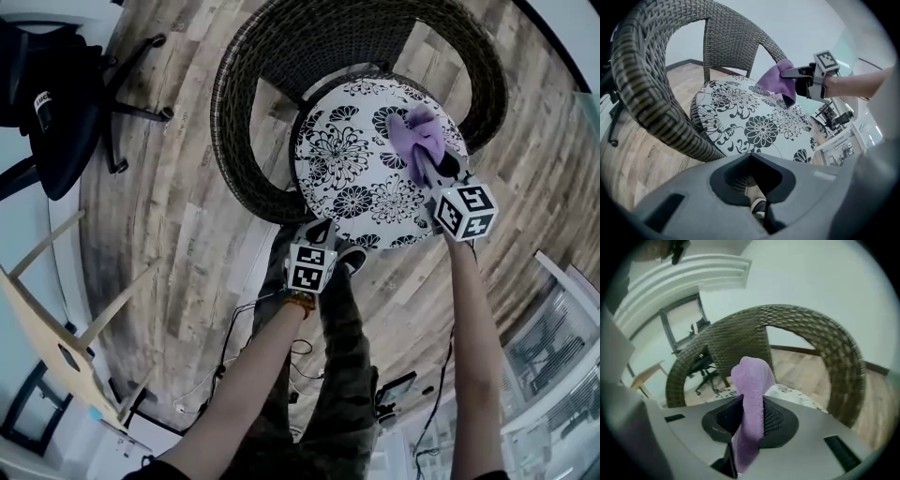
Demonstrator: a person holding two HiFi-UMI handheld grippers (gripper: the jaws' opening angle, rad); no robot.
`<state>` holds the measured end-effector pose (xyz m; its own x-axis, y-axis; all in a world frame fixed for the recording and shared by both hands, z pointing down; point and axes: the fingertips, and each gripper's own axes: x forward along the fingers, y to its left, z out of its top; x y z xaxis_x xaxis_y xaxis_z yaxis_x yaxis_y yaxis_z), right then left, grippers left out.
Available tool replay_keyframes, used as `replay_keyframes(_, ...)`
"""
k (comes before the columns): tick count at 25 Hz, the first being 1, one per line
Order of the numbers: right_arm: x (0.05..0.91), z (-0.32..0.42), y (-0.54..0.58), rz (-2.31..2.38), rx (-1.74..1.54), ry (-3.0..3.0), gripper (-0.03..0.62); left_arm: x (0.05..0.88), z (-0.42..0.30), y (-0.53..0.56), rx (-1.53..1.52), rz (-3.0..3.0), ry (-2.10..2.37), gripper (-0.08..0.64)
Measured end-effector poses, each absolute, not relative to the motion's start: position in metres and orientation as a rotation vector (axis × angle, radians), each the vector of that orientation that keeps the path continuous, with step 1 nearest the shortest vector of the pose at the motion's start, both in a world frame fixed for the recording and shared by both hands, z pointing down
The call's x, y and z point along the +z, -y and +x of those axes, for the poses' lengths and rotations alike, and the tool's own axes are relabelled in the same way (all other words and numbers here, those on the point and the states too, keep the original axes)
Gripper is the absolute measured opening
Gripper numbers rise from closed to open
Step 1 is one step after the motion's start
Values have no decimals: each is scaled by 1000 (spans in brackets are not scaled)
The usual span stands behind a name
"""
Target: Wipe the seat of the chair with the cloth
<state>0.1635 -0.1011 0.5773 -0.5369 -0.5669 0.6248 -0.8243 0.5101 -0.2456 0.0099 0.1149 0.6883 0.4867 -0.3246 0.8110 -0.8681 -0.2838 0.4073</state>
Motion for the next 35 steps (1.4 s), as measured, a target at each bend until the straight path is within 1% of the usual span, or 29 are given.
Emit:
replay_keyframes(3,572,90,66,756,858,2476,81,688,11,-115,755,1824,998,15)
replay_keyframes(5,579,55,43,546,921,2508,81,688,12,-113,748,1820,992,15)
replay_keyframes(9,607,10,5,305,1018,2445,81,687,13,-114,747,1825,953,17)
replay_keyframes(14,646,-26,-23,143,1061,2329,81,687,16,-114,722,1784,958,15)
replay_keyframes(19,677,-30,-20,157,981,2203,81,687,14,-113,669,1751,970,15)
replay_keyframes(23,685,-28,-16,71,895,2154,81,687,15,-114,643,1729,963,15)
replay_keyframes(28,692,-8,6,39,715,2116,104,688,12,-113,616,1706,961,15)
replay_keyframes(30,694,6,17,81,705,2100,89,688,11,-115,614,1713,952,15)
replay_keyframes(35,696,24,41,165,742,2089,80,687,11,-115,609,1711,943,15)
